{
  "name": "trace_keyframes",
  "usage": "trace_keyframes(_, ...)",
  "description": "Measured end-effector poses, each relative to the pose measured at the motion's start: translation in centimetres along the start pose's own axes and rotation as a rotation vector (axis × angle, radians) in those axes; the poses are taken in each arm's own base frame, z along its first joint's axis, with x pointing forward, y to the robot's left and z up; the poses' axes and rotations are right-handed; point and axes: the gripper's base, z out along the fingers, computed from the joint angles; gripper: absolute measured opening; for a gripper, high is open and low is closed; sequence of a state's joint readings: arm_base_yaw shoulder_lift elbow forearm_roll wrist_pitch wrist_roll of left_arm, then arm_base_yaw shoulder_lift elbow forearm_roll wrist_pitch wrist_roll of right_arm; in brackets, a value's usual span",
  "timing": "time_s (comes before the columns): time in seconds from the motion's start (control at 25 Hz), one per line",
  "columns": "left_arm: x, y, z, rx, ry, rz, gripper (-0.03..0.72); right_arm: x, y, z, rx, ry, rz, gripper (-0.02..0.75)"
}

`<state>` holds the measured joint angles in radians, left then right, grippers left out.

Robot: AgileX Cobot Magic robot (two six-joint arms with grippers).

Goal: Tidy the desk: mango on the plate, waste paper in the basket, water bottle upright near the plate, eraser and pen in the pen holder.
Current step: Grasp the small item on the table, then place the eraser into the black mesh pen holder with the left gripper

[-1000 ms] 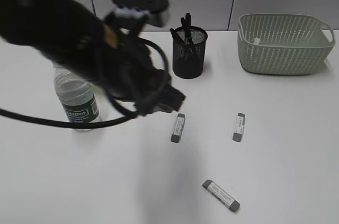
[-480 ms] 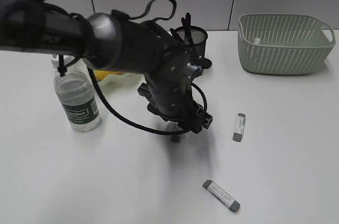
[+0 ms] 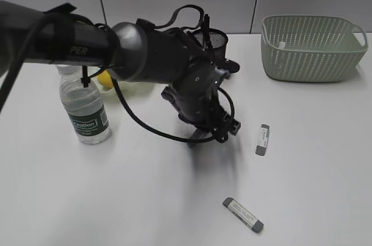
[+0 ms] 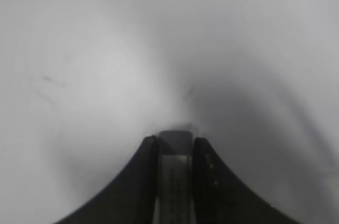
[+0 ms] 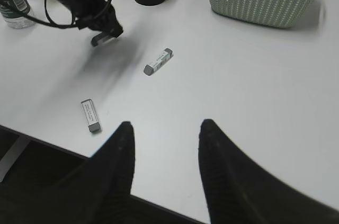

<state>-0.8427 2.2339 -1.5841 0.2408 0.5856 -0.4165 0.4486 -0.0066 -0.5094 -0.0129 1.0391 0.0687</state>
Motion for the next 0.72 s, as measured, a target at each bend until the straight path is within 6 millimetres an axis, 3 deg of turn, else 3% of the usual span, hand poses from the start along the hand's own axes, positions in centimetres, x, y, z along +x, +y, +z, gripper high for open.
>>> trace_keyframes(0.08,-2.0,-0.1,-2.1,0.056,-0.161,-0.007,0.140,0.0,0.0,0.0,0.000,0.000,0.000,0.330)
trace_keyframes(0.2,-6.0,0.4,-7.0,0.167,-0.525,-0.020,0.140,0.0,0.0,0.0,0.000,0.000,0.000,0.330)
trace_keyframes(0.32,-8.7,3.1,-9.7,0.214,-0.813,-0.025,0.140,0.0,0.0,0.0,0.000,0.000,0.000,0.330)
trace_keyframes(0.4,-9.5,5.7,-9.2,0.213,-0.923,-0.054,0.140,0.0,0.0,0.0,0.000,0.000,0.000,0.330)
trace_keyframes(0.52,-9.6,9.1,-6.6,0.207,-1.020,-0.086,0.140,0.0,0.0,0.0,0.000,0.000,0.000,0.330)
trace_keyframes(0.6,-9.2,10.2,-4.8,0.203,-1.032,-0.100,0.140,0.0,0.0,0.0,0.000,0.000,0.000,0.330)
trace_keyframes(0.72,-8.5,10.3,-2.5,0.207,-1.007,-0.102,0.140,0.0,0.0,0.0,0.000,0.000,0.000,0.330)
